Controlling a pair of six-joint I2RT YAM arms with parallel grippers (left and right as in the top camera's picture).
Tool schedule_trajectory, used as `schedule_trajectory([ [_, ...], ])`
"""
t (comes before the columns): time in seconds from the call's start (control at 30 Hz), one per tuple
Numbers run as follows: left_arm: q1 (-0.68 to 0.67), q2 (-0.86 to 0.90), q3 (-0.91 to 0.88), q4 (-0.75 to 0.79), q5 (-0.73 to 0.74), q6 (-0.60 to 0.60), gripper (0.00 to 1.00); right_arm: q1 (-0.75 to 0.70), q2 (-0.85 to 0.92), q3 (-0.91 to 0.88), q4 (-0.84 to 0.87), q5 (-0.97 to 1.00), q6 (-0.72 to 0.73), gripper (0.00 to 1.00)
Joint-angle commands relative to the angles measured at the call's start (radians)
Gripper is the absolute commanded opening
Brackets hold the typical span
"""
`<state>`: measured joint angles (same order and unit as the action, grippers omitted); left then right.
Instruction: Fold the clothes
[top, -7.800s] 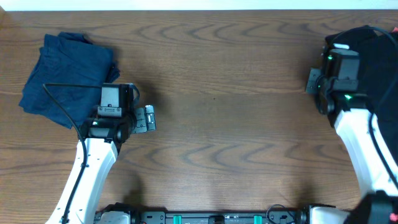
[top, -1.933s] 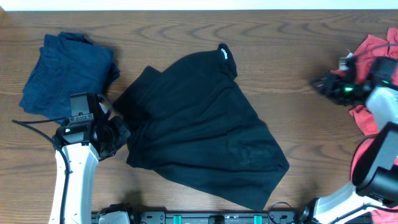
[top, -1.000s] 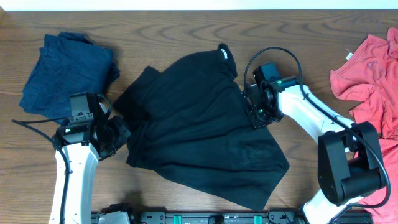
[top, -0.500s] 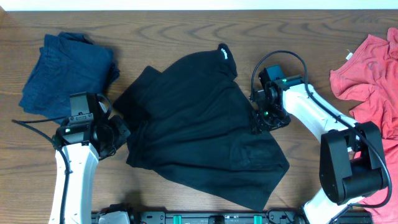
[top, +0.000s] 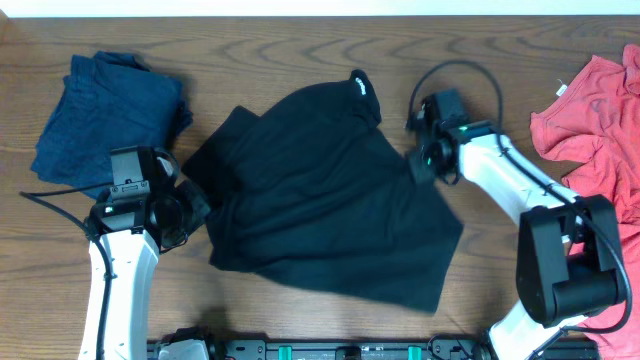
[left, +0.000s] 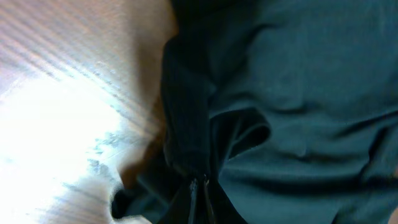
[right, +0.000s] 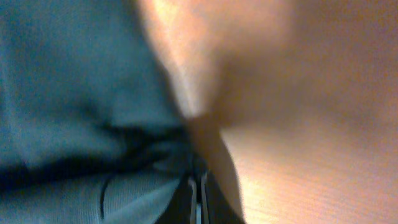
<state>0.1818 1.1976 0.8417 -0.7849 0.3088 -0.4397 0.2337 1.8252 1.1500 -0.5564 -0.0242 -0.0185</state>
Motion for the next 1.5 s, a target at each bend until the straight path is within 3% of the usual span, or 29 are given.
schedule_trajectory([
  [0.0,0.002,0.003,-0.006,0.020,0.055,0.016,0.05,-0.084,-0.006,0.048,0.162,0.104,0.016,0.01],
  [0.13,0.002,0.003,-0.006,0.069,0.096,0.016,0.06,-0.164,-0.006,0.151,0.269,0.062,0.036,0.01],
  [0.17,0.002,0.003,-0.006,0.086,0.109,0.016,0.06,-0.176,-0.006,0.175,0.262,0.034,0.047,0.06],
  [0.23,0.002,0.003,-0.006,0.117,0.127,0.016,0.06,-0.187,-0.007,0.200,0.230,-0.015,0.047,0.37],
  [0.27,0.002,0.003,-0.006,0.134,0.130,0.009,0.06,-0.188,-0.007,0.207,0.198,-0.023,0.047,0.46],
  [0.37,-0.010,0.003,-0.006,0.151,0.129,-0.006,0.06,-0.188,-0.009,0.217,0.009,-0.025,0.047,0.60],
  [0.53,-0.044,0.003,-0.006,0.153,0.128,-0.006,0.06,-0.187,-0.009,0.207,-0.384,-0.026,0.113,0.60],
  [0.63,-0.062,0.004,-0.006,0.166,0.124,-0.006,0.05,-0.185,-0.009,0.181,-0.541,-0.025,0.137,0.53],
  [0.7,-0.071,0.004,-0.006,0.170,0.121,-0.006,0.06,-0.183,-0.009,0.148,-0.602,-0.025,0.141,0.54],
  [0.87,-0.077,0.004,-0.006,0.169,0.121,-0.006,0.06,-0.180,-0.009,0.019,-0.579,-0.025,0.142,0.58],
  [1.07,-0.077,0.004,-0.006,0.162,0.121,-0.006,0.06,-0.180,-0.009,-0.114,-0.513,-0.036,0.206,0.56],
  [1.27,-0.077,0.004,-0.006,0.162,0.121,-0.006,0.06,-0.180,-0.009,-0.132,-0.521,-0.084,0.206,0.56],
  [1.47,-0.077,0.004,-0.006,0.162,0.121,-0.006,0.06,-0.180,-0.009,-0.137,-0.460,-0.077,0.326,0.54],
])
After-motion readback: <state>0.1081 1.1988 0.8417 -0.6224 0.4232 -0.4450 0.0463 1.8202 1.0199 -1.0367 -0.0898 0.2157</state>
